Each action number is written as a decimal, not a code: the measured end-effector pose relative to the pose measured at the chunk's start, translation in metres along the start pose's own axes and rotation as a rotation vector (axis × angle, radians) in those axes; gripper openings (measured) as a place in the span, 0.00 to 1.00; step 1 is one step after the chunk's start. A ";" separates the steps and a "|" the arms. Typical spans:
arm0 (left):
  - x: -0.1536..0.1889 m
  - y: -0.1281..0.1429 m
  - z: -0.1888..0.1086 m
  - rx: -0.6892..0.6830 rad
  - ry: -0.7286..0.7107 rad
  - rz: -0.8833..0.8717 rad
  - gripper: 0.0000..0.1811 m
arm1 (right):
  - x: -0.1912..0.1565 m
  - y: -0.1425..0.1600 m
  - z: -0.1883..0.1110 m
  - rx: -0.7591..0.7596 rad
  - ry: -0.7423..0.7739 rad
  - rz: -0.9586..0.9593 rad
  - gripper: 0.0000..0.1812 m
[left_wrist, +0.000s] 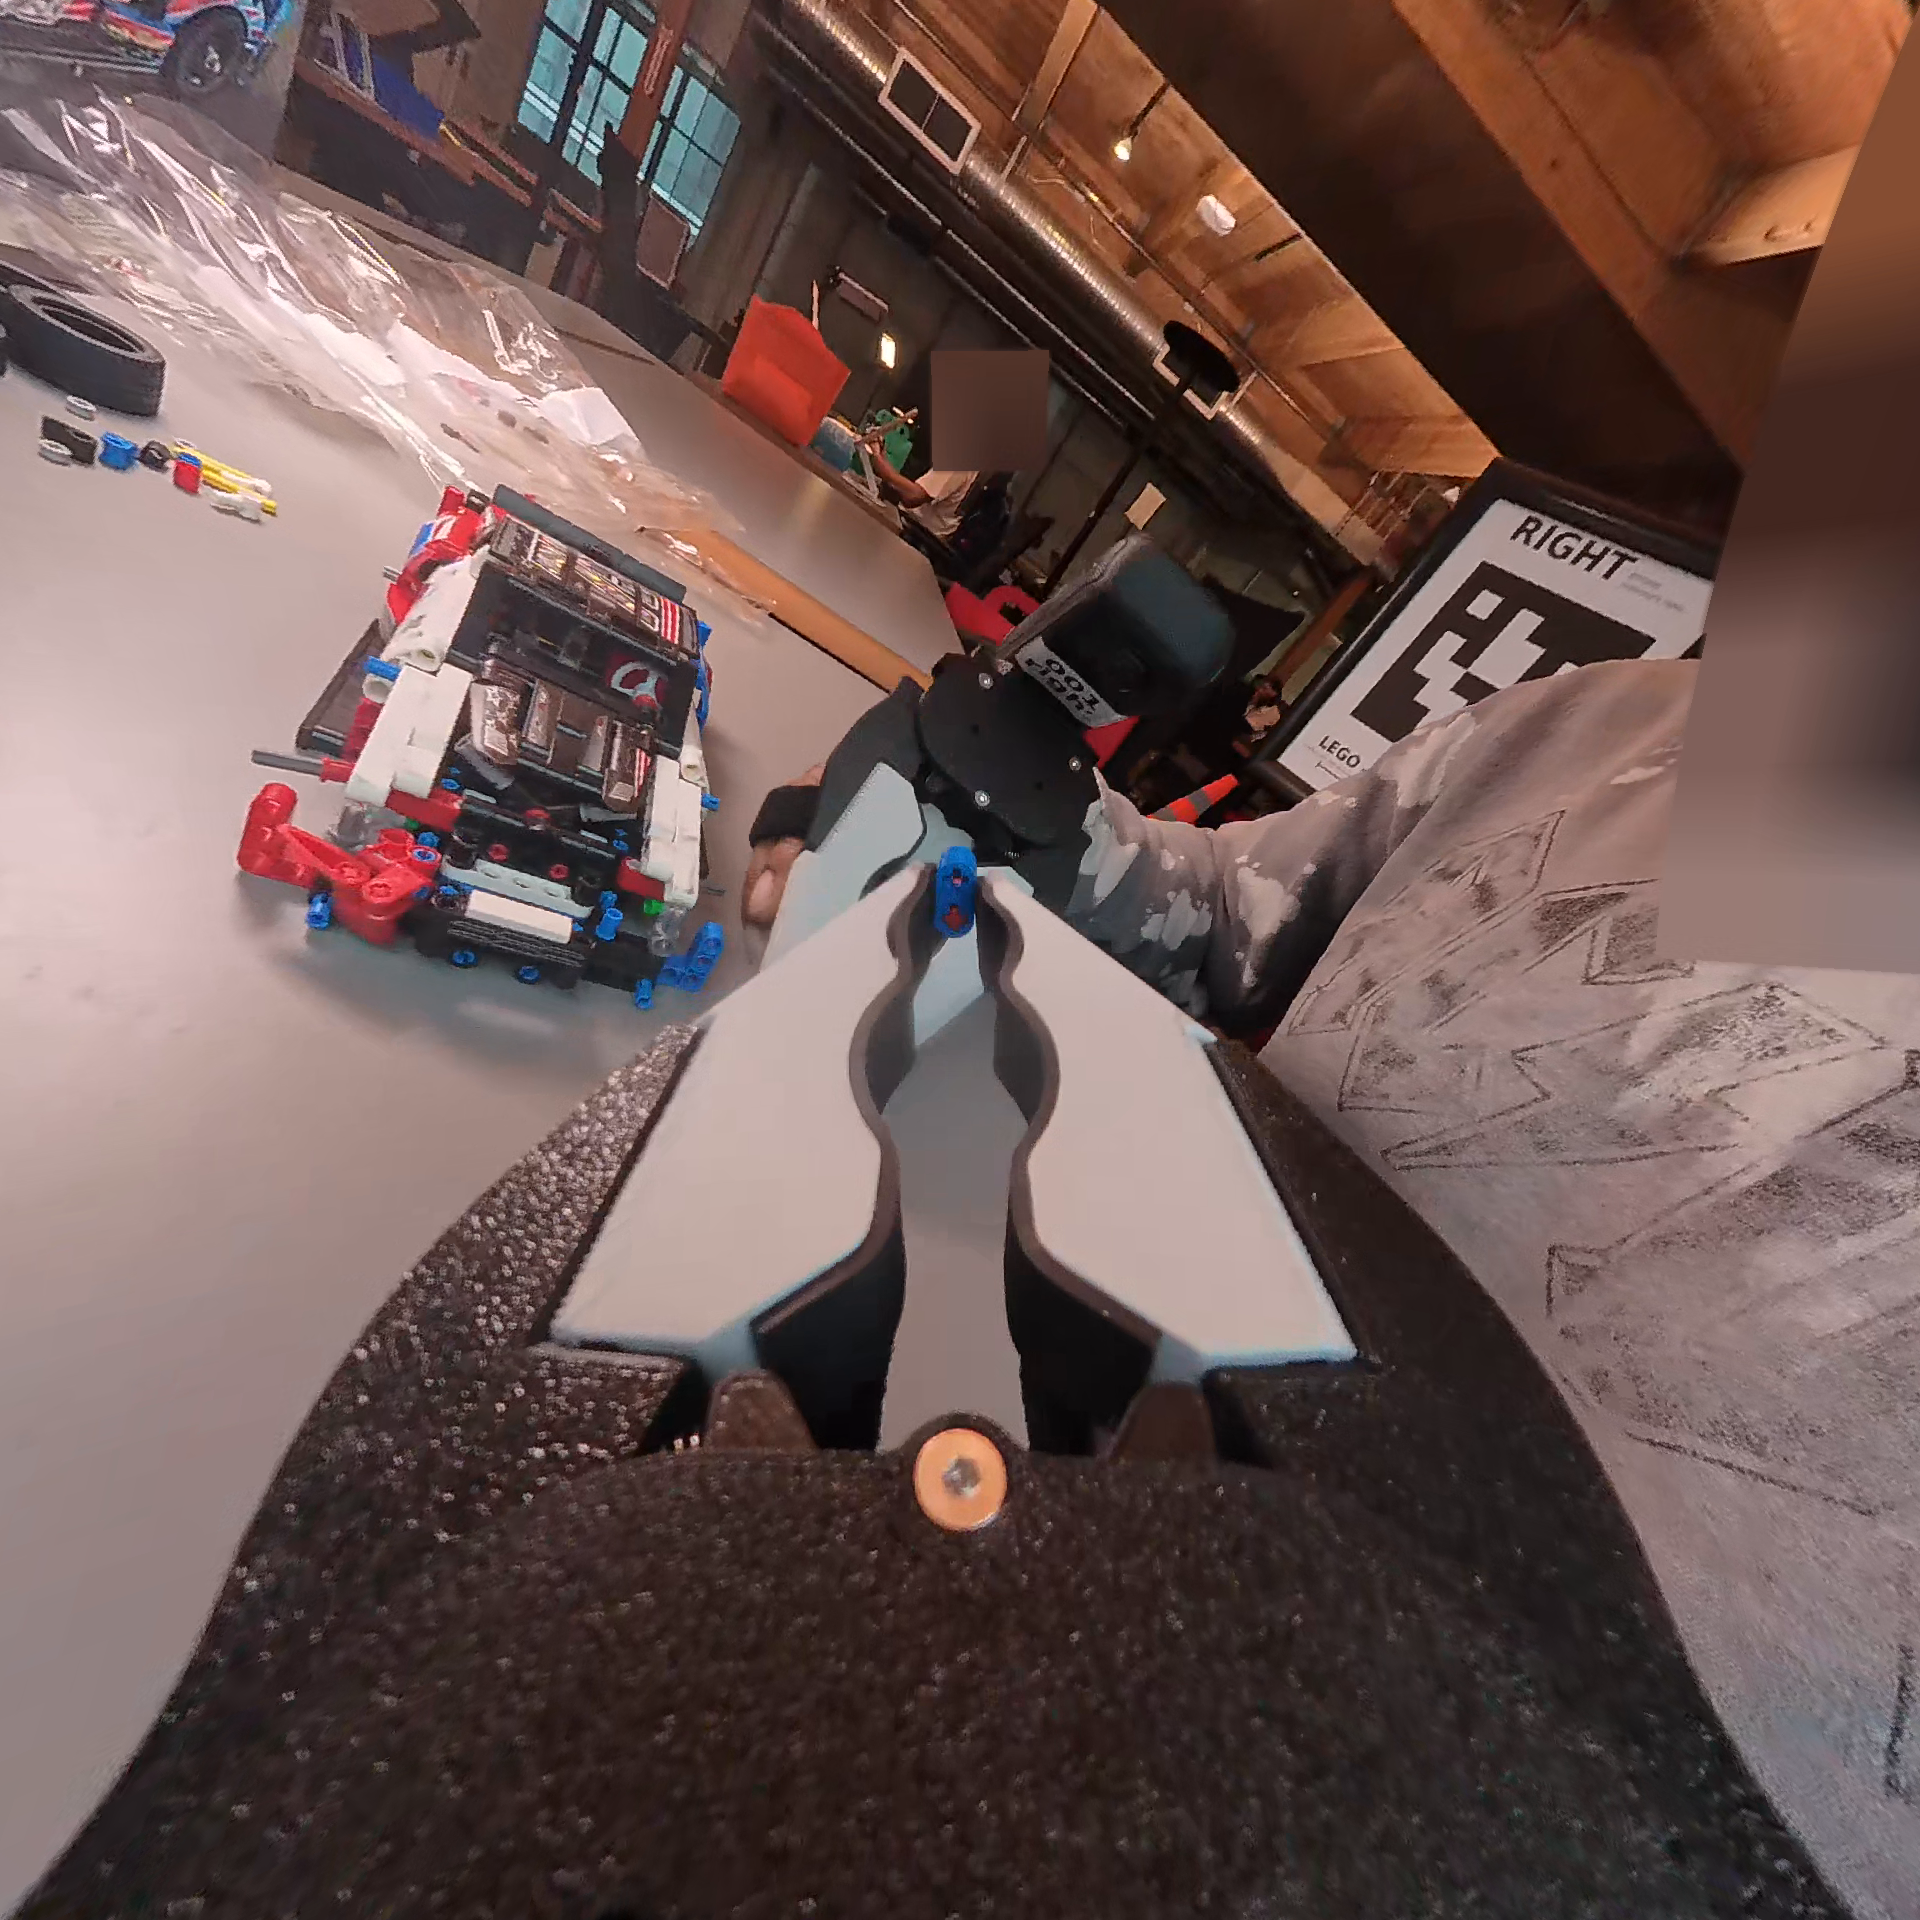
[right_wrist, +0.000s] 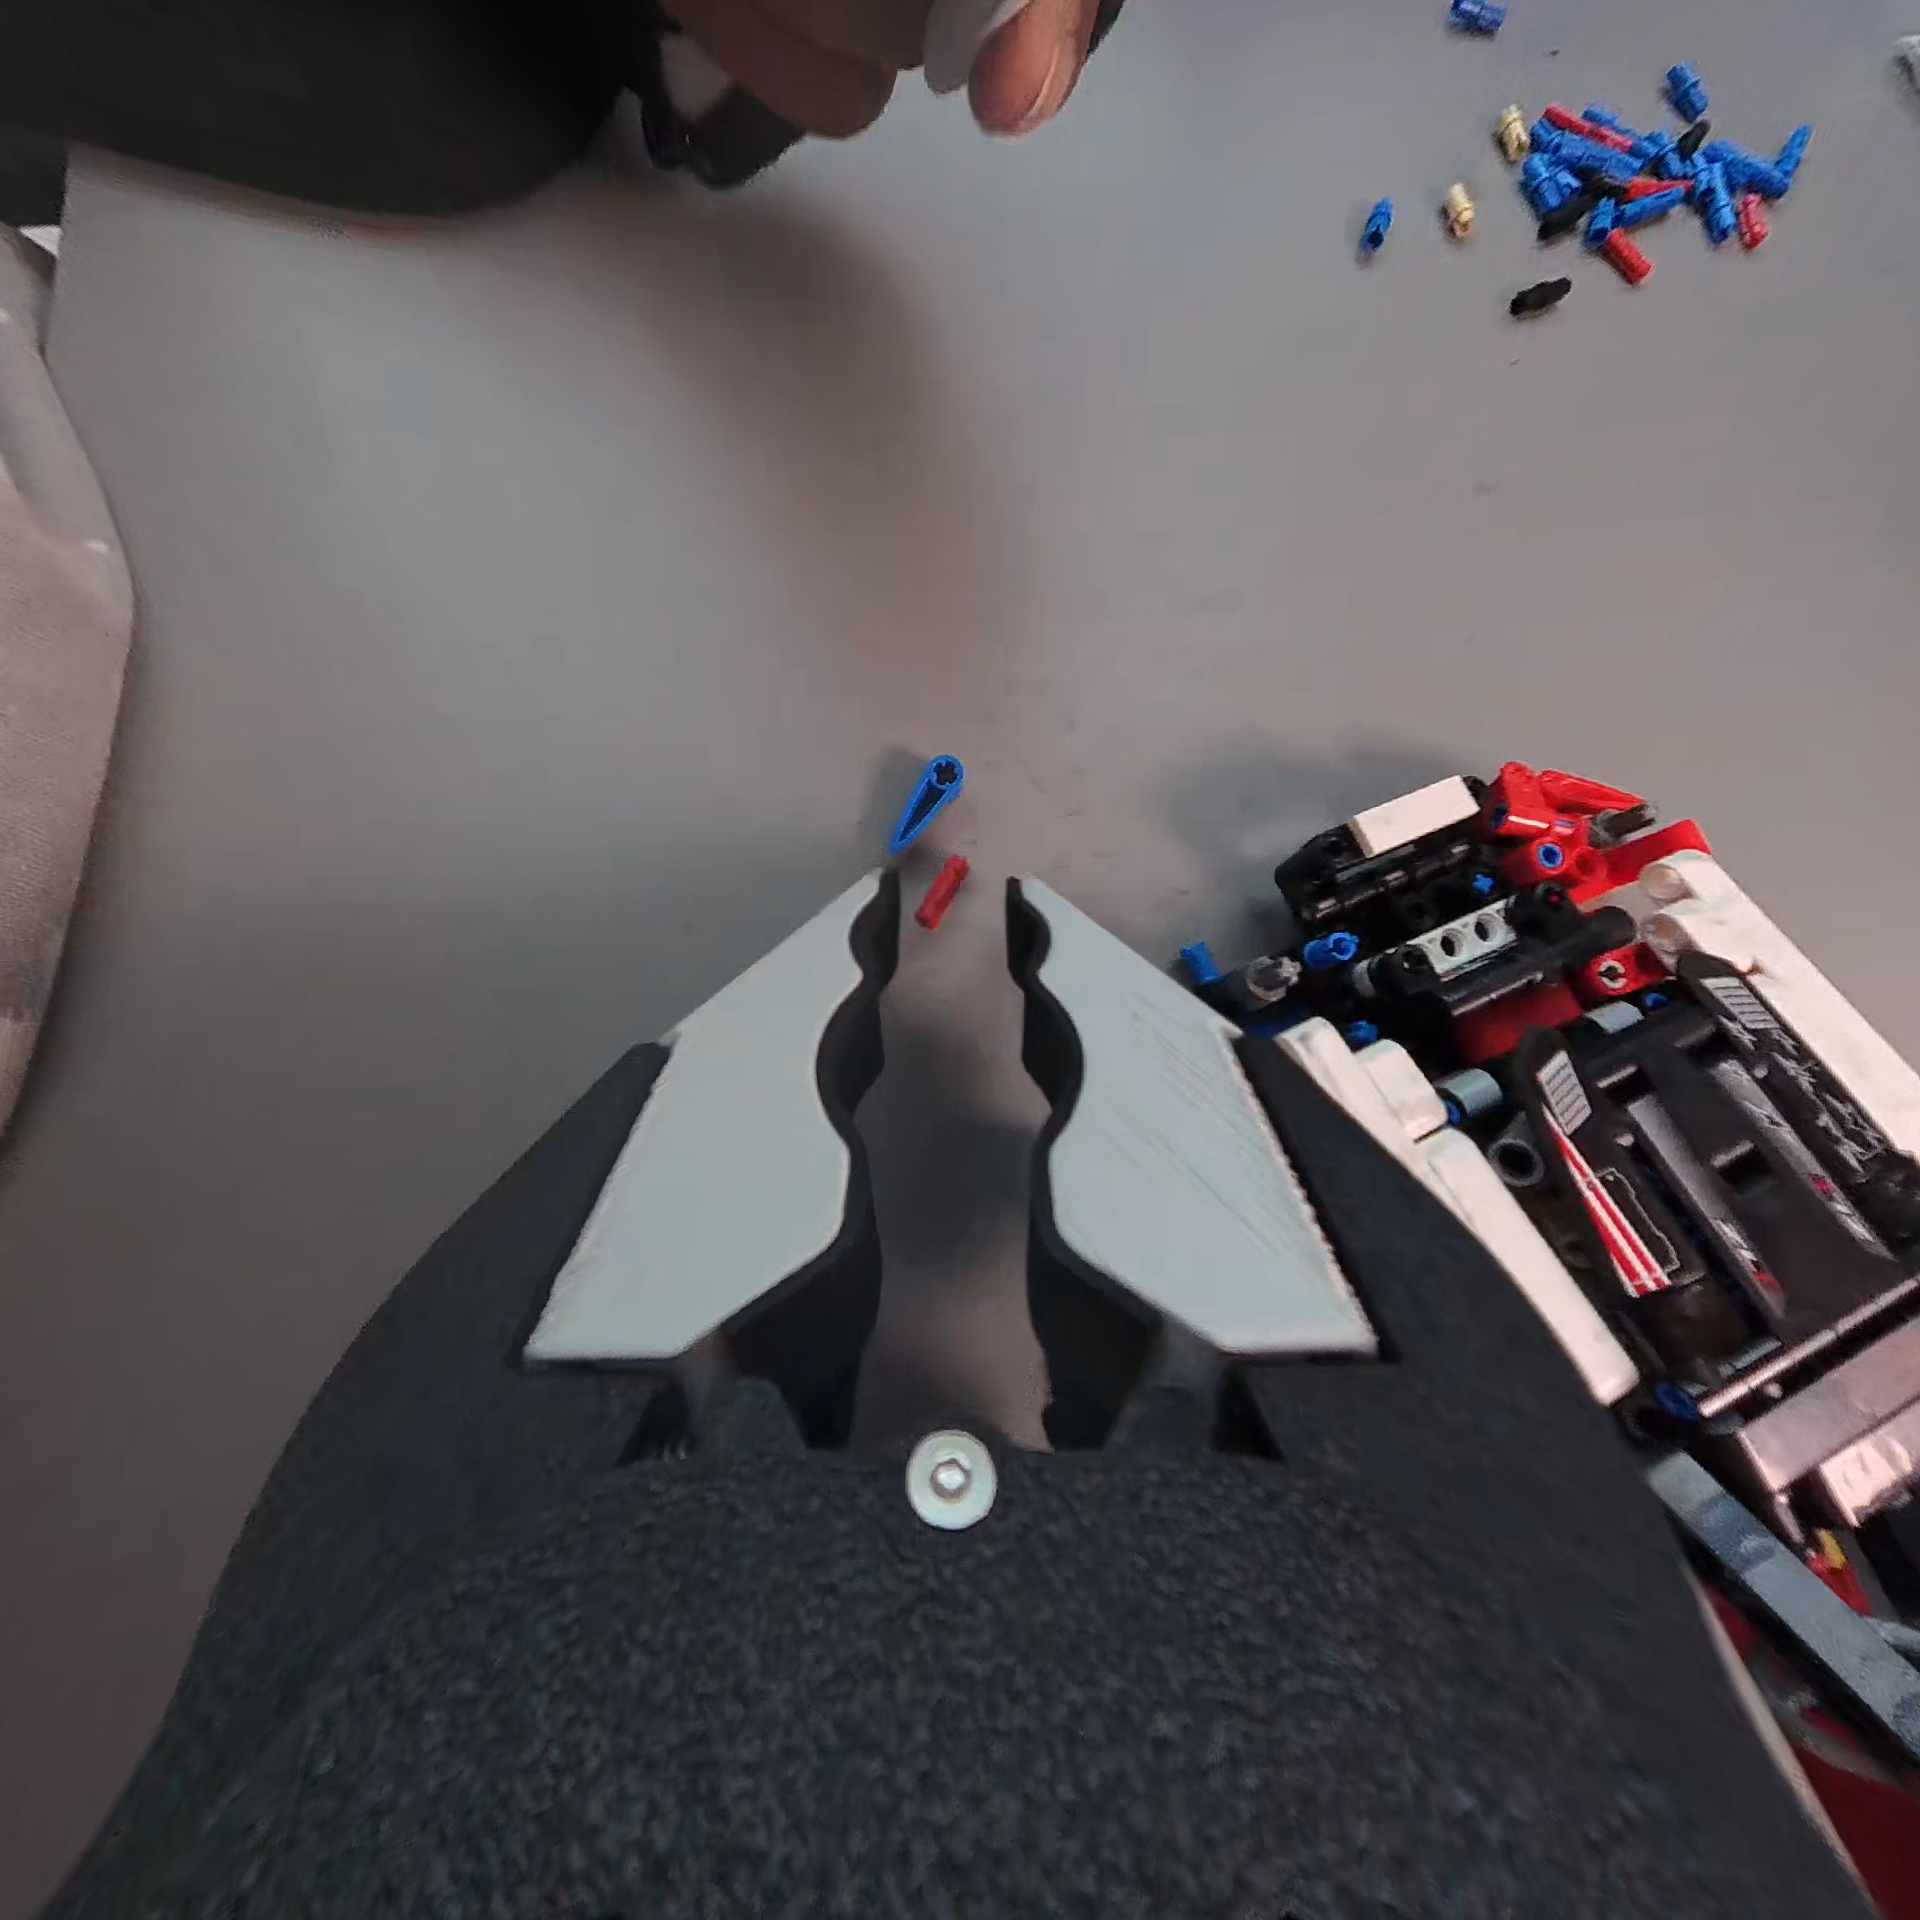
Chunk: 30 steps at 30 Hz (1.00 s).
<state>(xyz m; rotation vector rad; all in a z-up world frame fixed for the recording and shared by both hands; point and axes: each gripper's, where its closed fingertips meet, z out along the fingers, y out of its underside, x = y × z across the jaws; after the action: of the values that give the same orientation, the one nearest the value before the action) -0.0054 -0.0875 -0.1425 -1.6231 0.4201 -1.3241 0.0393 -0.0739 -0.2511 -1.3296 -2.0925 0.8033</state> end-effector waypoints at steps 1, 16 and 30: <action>0.001 0.000 0.001 0.006 0.011 -0.015 0.02 | 0.001 -0.006 -0.003 0.035 -0.006 0.017 0.13; 0.007 0.012 0.019 -0.018 0.045 -0.054 0.02 | 0.002 -0.092 -0.042 0.475 0.073 -0.008 0.02; -0.009 0.031 0.021 -0.126 -0.057 -0.062 0.03 | 0.003 -0.072 -0.027 0.343 0.157 -0.174 0.02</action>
<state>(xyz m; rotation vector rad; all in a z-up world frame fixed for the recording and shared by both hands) 0.0196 -0.0862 -0.1721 -1.7867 0.4290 -1.3156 0.0137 -0.0899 -0.1803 -0.9805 -1.8204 0.9026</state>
